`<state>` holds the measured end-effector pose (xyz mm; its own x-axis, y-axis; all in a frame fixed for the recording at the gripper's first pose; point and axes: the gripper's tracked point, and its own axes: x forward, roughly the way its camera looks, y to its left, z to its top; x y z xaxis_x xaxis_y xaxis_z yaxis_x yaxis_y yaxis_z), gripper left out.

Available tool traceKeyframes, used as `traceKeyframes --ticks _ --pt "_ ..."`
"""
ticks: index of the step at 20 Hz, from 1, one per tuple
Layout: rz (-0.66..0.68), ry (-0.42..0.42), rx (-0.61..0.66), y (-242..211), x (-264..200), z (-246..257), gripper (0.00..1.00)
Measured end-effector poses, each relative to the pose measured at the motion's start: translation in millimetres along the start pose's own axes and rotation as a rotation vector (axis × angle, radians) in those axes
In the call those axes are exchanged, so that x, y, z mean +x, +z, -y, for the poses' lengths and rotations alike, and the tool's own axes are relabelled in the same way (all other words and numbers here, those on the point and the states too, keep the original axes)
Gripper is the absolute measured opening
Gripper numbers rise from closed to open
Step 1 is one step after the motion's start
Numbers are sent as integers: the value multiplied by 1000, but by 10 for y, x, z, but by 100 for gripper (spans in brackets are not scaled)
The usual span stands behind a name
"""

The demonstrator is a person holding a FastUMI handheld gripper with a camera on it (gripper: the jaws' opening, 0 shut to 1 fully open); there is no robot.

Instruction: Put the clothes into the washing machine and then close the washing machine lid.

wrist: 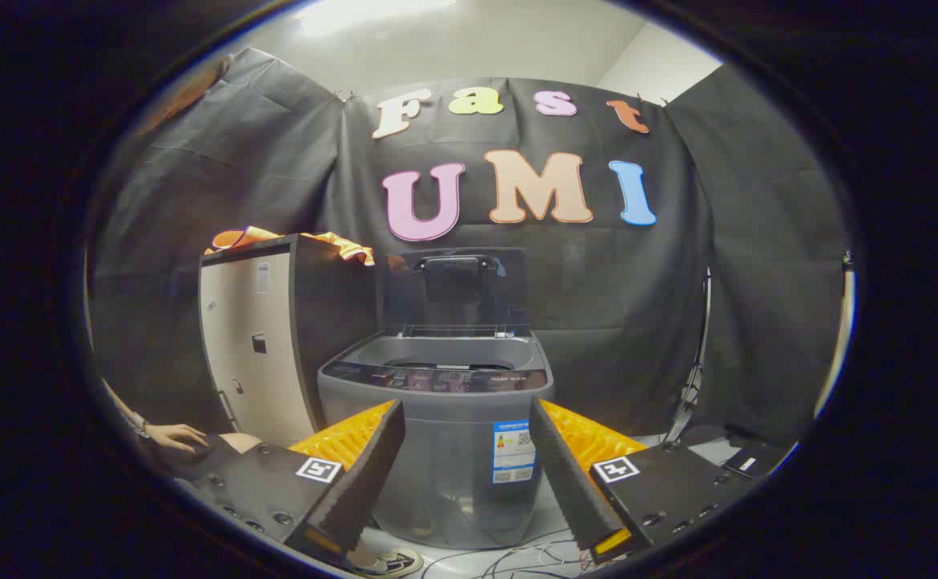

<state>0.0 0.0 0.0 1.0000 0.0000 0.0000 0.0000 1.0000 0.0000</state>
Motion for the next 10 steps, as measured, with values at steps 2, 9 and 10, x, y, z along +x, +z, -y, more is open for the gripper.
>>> traceKeyframes --ticks 2,9,10 --pt "1 0 0 -1 7 0 97" --pt "0 -1 0 -4 8 -3 97" --pt "-1 0 0 -3 9 -5 97"
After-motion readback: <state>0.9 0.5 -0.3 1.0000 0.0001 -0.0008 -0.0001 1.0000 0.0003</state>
